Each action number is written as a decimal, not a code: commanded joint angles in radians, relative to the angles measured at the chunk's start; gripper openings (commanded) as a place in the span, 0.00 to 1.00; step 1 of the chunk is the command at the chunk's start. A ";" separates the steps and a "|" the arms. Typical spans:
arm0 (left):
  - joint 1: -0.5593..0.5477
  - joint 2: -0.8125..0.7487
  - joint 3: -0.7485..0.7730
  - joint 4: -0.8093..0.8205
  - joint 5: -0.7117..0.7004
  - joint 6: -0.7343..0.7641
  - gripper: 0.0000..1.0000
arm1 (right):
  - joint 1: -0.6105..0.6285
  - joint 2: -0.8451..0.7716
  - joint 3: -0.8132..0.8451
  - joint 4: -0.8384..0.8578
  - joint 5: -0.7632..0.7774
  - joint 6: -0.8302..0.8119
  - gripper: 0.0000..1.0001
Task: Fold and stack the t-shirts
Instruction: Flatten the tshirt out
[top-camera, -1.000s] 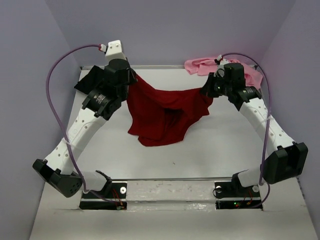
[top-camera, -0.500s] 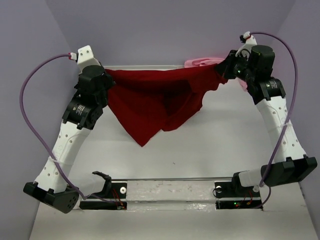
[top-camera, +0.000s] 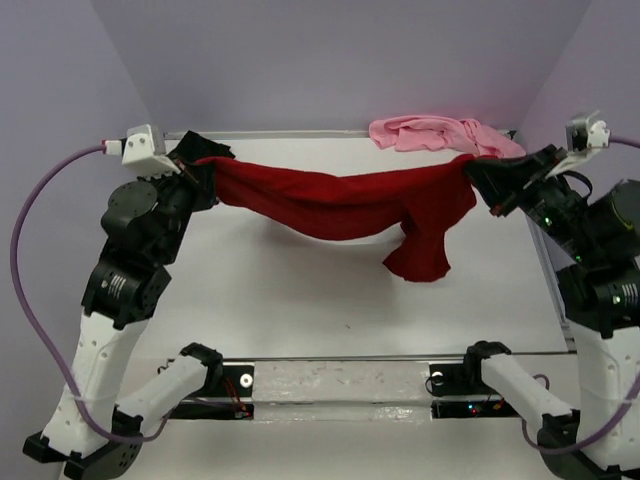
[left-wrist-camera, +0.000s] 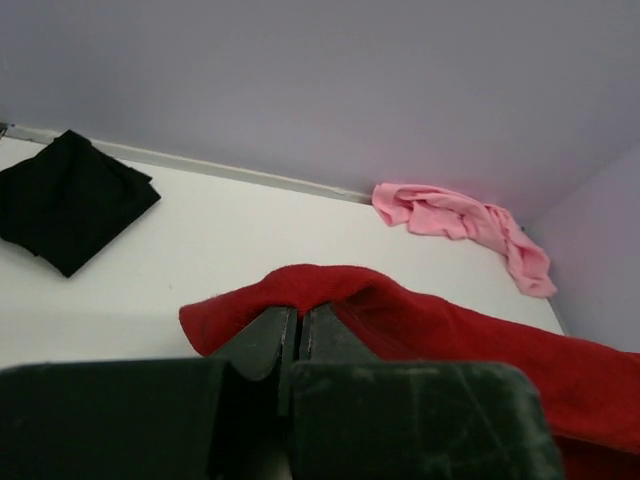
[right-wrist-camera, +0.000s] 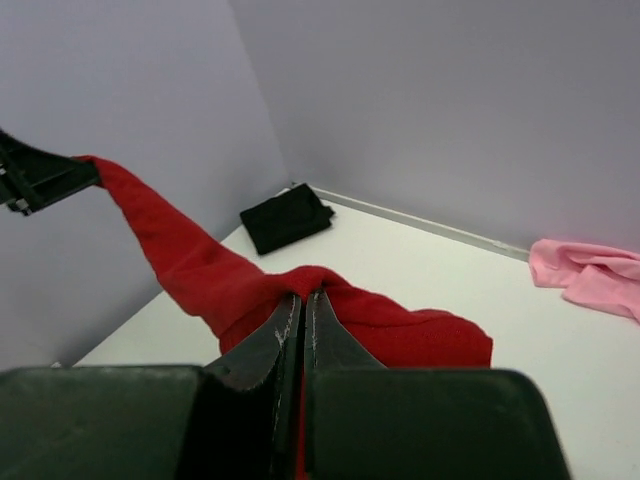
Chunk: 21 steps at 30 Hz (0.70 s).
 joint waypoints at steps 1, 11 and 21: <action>0.008 -0.157 -0.028 0.047 0.130 0.006 0.00 | 0.001 -0.178 -0.046 0.037 -0.134 0.033 0.00; 0.008 -0.600 -0.100 0.130 0.318 0.037 0.00 | 0.001 -0.541 -0.104 -0.048 -0.123 0.024 0.00; 0.009 -0.853 -0.141 0.122 0.222 0.021 0.00 | 0.001 -0.745 -0.045 -0.114 0.048 -0.045 0.00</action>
